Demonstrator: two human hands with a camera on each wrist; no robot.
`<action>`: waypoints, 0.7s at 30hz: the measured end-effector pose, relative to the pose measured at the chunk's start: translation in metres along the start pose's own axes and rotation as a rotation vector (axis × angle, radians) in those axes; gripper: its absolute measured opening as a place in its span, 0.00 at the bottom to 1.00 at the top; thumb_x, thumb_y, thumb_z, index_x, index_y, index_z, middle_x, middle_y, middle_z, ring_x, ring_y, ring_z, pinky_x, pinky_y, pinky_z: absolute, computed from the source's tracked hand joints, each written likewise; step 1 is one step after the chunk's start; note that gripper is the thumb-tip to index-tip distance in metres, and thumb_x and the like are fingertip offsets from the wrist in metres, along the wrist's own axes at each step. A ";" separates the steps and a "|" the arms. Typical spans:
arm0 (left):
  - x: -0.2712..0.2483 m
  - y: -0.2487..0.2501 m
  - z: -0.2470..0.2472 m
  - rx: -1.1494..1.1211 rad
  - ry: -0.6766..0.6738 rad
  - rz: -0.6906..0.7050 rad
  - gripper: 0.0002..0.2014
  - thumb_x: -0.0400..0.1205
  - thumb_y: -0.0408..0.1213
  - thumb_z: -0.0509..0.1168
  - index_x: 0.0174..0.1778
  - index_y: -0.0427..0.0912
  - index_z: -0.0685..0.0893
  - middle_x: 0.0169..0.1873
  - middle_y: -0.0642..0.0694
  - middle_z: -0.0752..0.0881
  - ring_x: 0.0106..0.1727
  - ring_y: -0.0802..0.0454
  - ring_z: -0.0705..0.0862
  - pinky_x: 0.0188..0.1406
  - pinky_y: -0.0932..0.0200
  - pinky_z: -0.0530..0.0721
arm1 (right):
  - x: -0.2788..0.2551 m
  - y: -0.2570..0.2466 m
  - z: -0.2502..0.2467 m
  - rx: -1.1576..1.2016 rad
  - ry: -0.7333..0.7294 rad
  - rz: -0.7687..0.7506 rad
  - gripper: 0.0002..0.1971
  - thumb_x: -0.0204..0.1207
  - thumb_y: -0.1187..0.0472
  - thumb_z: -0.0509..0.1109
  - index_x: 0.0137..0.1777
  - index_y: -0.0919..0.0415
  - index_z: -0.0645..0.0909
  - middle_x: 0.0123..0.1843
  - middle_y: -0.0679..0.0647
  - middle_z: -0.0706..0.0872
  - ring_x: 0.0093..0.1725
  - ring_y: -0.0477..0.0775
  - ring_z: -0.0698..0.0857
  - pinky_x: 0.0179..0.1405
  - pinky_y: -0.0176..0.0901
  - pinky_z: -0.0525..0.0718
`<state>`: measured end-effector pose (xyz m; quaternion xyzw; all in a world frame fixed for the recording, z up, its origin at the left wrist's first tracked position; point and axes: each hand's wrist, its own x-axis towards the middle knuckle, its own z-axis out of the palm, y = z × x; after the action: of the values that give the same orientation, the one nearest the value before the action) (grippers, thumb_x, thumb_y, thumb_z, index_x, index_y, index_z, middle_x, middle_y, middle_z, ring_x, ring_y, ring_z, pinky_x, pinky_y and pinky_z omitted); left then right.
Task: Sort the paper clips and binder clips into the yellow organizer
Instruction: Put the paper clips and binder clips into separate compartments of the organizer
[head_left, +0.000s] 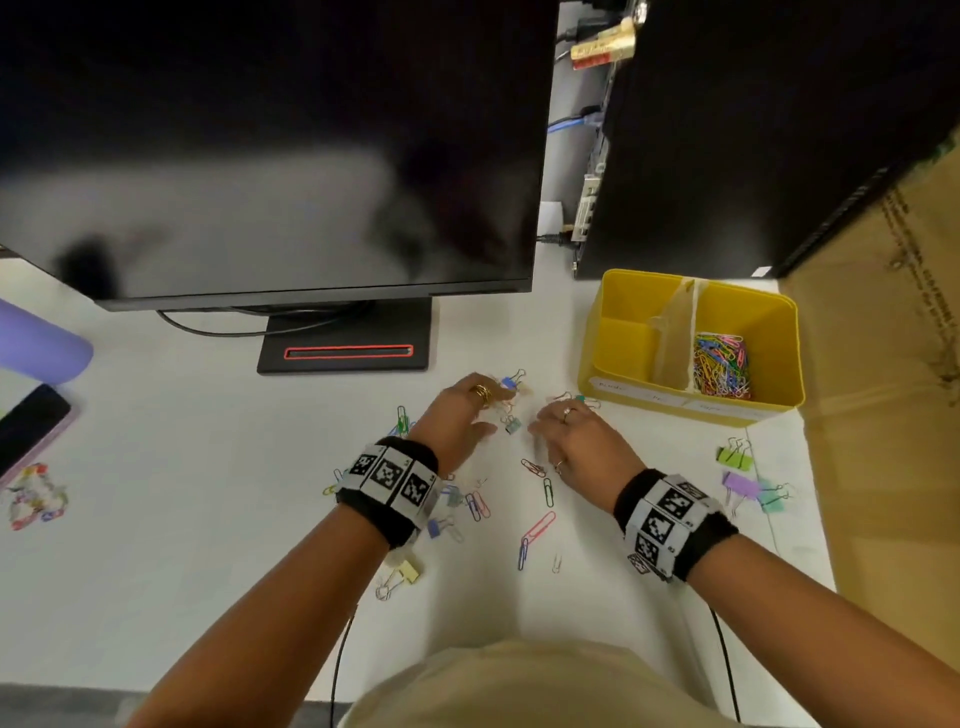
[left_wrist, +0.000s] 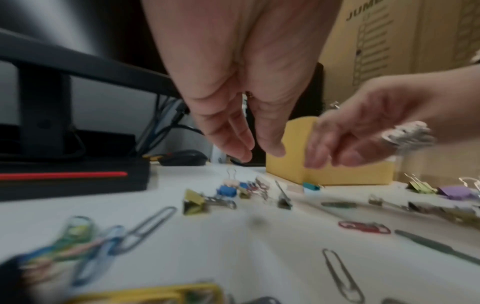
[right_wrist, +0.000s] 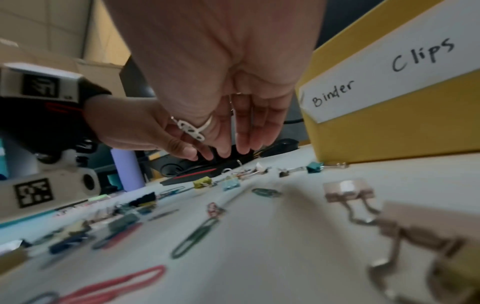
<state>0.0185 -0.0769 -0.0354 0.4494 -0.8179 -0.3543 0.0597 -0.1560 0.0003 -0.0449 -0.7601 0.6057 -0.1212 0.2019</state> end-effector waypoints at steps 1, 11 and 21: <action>-0.006 -0.004 -0.006 0.025 0.044 -0.012 0.17 0.78 0.26 0.67 0.62 0.42 0.83 0.64 0.44 0.81 0.63 0.48 0.81 0.67 0.61 0.76 | -0.004 -0.004 0.002 0.036 -0.029 -0.010 0.19 0.65 0.80 0.65 0.56 0.68 0.83 0.55 0.66 0.86 0.57 0.66 0.82 0.55 0.50 0.82; -0.069 -0.018 0.013 0.251 -0.183 -0.190 0.15 0.79 0.41 0.66 0.60 0.45 0.85 0.57 0.44 0.82 0.59 0.46 0.83 0.57 0.54 0.83 | -0.016 -0.033 0.047 -0.104 -0.311 -0.407 0.19 0.52 0.71 0.78 0.46 0.60 0.87 0.48 0.56 0.92 0.45 0.58 0.90 0.29 0.43 0.88; -0.117 -0.043 -0.011 0.084 0.185 -0.251 0.07 0.76 0.34 0.71 0.49 0.42 0.90 0.51 0.45 0.85 0.42 0.51 0.84 0.42 0.68 0.76 | -0.017 -0.031 0.023 -0.097 -0.411 -0.205 0.21 0.73 0.72 0.60 0.67 0.68 0.75 0.76 0.63 0.72 0.74 0.62 0.71 0.72 0.55 0.73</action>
<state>0.1221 -0.0063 -0.0290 0.5809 -0.7605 -0.2813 0.0713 -0.1228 0.0263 -0.0501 -0.8351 0.4766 0.0456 0.2708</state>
